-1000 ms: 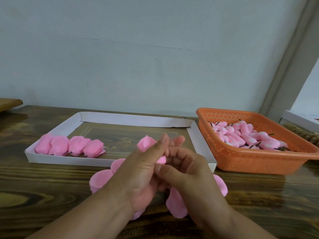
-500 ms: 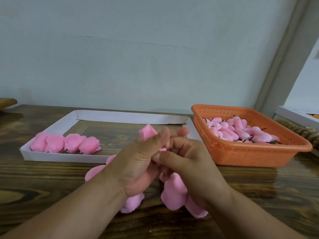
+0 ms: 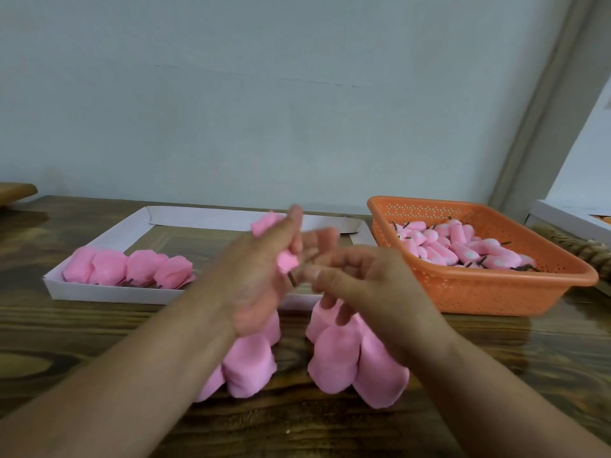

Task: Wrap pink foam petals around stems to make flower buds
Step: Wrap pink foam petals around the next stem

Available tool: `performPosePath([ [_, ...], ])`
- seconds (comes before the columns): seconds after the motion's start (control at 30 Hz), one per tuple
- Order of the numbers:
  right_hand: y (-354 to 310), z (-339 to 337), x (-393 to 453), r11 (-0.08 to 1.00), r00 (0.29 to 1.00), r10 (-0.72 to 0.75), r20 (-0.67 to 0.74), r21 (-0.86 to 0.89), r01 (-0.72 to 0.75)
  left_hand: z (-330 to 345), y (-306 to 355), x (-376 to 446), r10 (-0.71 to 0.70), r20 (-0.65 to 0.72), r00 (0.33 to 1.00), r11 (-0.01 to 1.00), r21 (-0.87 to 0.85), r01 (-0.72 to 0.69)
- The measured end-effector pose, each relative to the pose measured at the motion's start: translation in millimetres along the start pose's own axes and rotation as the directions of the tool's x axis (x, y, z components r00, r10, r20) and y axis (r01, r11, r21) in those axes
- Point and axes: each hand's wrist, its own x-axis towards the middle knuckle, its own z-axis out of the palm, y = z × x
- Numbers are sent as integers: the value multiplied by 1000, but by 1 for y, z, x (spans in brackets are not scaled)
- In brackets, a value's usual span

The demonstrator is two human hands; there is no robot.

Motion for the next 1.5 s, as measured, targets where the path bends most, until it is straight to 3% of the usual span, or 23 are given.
performPosePath([
  [0.1, 0, -12, 3, 996, 994, -35, -105, -83, 27, -19, 9, 8, 87, -90, 992, 996, -6, -88],
  [0.23, 4, -9, 4, 958, 993, -95, -65, -277, 73, -30, 6, 7, 150, -181, 972, 986, -44, -160],
  [0.37, 0, -18, 14, 912, 987, -148, -64, -395, 111, -38, 2, 4, 154, -283, 947, 988, 46, -147],
  [0.5, 2, -44, 26, 896, 989, -98, -112, -442, 39, -33, -2, 0, 109, -256, 960, 992, 95, -88],
  [0.67, 9, -54, 24, 850, 999, 34, 20, -526, -18, -27, -4, -3, 84, -237, 968, 990, 134, -54],
  [0.77, 10, -57, 20, 792, 997, 39, 67, -611, 10, -26, -5, -4, 87, -237, 968, 987, 151, -51],
  [1.03, 5, -36, -2, 621, 901, 72, 427, -726, 294, -23, -11, -7, 103, -215, 971, 969, 240, -49],
  [1.5, 12, -35, -3, 671, 899, 30, 437, -675, 306, -21, -16, -9, 50, -186, 981, 966, 258, 0],
])
